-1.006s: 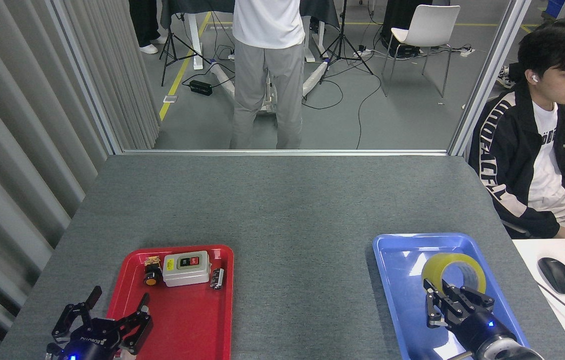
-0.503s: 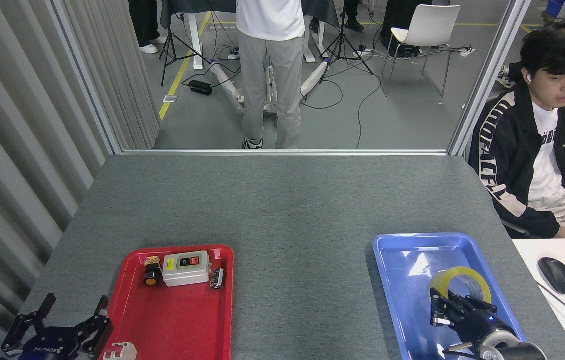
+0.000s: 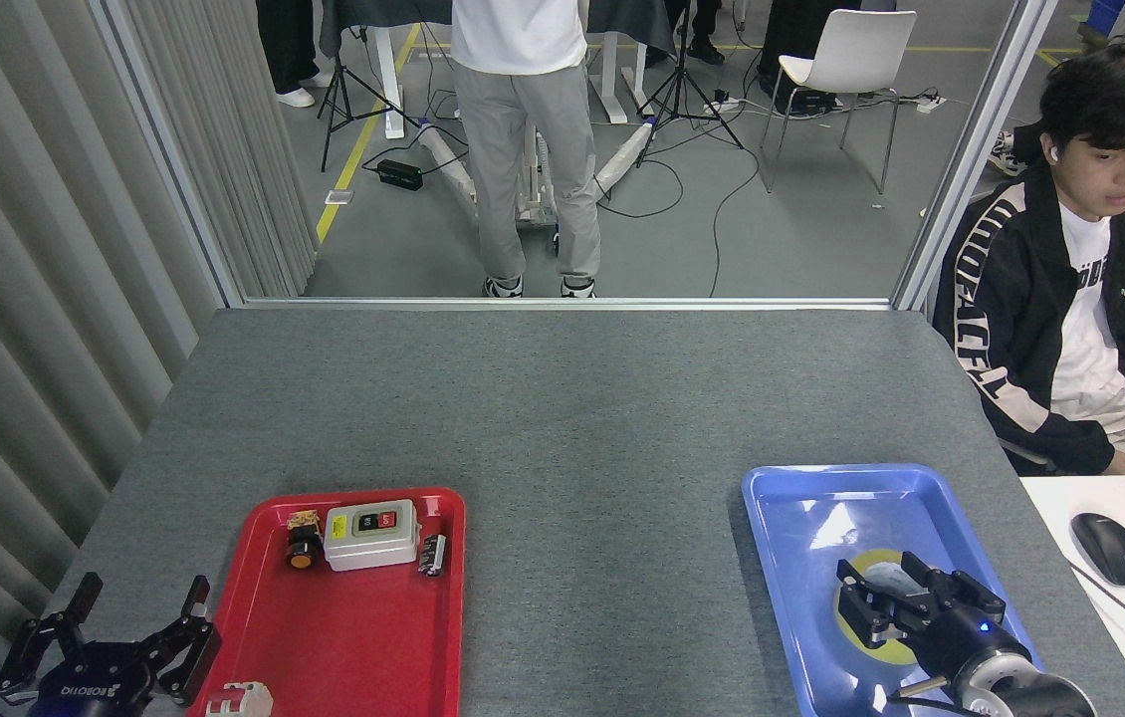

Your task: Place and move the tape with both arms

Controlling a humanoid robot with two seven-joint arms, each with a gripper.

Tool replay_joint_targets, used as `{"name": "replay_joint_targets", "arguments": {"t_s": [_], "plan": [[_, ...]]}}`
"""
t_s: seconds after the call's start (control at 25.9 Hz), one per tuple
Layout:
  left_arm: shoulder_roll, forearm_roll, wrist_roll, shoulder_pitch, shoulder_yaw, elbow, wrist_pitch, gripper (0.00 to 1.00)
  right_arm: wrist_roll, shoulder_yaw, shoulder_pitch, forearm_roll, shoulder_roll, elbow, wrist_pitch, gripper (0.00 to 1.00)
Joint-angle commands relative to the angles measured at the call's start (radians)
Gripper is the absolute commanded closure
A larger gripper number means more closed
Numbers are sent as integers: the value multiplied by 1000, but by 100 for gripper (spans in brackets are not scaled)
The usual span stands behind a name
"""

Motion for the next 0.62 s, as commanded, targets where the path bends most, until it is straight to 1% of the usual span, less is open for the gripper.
{"name": "replay_joint_targets", "arguments": {"t_s": [0.0,0.15,0.23,0.31,0.39,0.46,0.58], "plan": [[-12,1,0,0,3,0,-2,1,-125,-11,12,3,4,-33,-50,1],[-49,6,14,-2,-6,2,-4,1,-392,-63,68,9,15,-95,-53,1],[-78,29,40,-6,-10,7,-30,1,-466,-75,81,20,21,-96,-43,1],[-98,68,66,-15,-19,20,-100,1,-470,-83,85,22,36,-96,-21,1],[-98,125,96,-52,-45,34,-162,1,-470,-95,102,23,49,-96,34,1],[-94,171,106,-61,-48,49,-174,1,-470,-97,110,36,55,-96,42,1],[-92,182,108,-61,-51,57,-176,1,-470,-97,113,60,64,-101,45,1]]}}
